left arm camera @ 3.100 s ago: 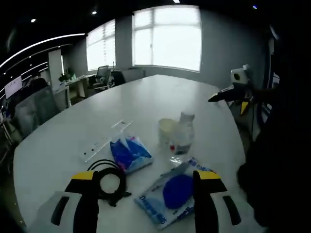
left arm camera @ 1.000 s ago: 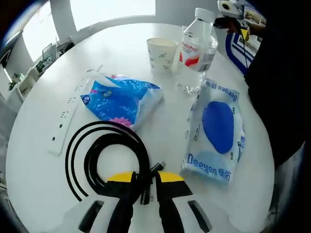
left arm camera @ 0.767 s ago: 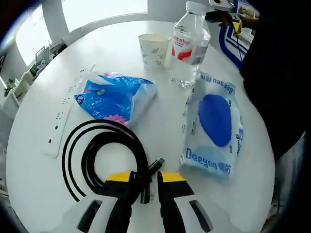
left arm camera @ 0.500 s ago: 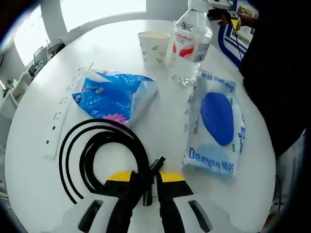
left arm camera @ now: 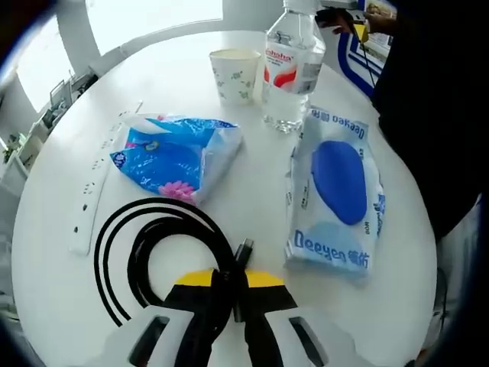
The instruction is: Arrange the tabletop items into an orderly group along one side of the table until the central work area is clear of visible clutter.
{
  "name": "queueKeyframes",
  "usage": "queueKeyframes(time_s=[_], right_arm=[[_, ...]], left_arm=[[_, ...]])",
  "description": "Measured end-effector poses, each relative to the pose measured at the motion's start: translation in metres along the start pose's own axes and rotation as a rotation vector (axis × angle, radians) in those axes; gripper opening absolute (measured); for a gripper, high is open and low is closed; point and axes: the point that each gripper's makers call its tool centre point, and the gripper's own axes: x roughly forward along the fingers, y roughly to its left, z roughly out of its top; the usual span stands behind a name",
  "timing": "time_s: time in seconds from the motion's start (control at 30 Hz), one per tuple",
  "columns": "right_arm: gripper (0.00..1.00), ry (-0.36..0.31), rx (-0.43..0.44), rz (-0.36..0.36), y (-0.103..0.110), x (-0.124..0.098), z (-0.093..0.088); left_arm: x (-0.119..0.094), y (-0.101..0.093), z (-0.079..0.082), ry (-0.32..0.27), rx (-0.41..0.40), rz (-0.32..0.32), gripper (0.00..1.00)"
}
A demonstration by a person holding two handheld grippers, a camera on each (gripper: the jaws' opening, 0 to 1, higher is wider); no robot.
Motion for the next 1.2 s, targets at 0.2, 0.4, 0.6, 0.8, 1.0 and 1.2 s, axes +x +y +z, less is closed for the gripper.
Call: queueKeyframes(time_s=[0.2,0.4,0.6,0.8,1.0,1.2], right_arm=[[0.97,-0.011,0.0,0.0,0.0,-0.001,0.002],[0.97,-0.02,-0.004,0.008,0.004,-0.002,0.003],[0.98,-0.059,-0.017,0.02,0.01,-0.006,0.013],[0.99,-0.099,-0.032,0.029,0.015,-0.015,0.023],[0.99,-0.122,-0.042,0.037,0.02,-0.022,0.025],[0.99,-0.13,-0.052,0.046,0.026,-0.029,0.021]], left_arm=[[-0.009,0.0,0.004,0.013,0.009,0.021,0.08],[-0.023,0.003,0.014,0.004,0.034,0.055,0.08],[-0.041,0.006,0.023,-0.003,0.016,0.093,0.08],[-0.056,0.002,0.033,0.0,-0.003,0.105,0.08],[-0.073,-0.003,0.049,-0.004,-0.012,0.116,0.08],[-0.091,-0.01,0.071,-0.013,-0.044,0.12,0.08]])
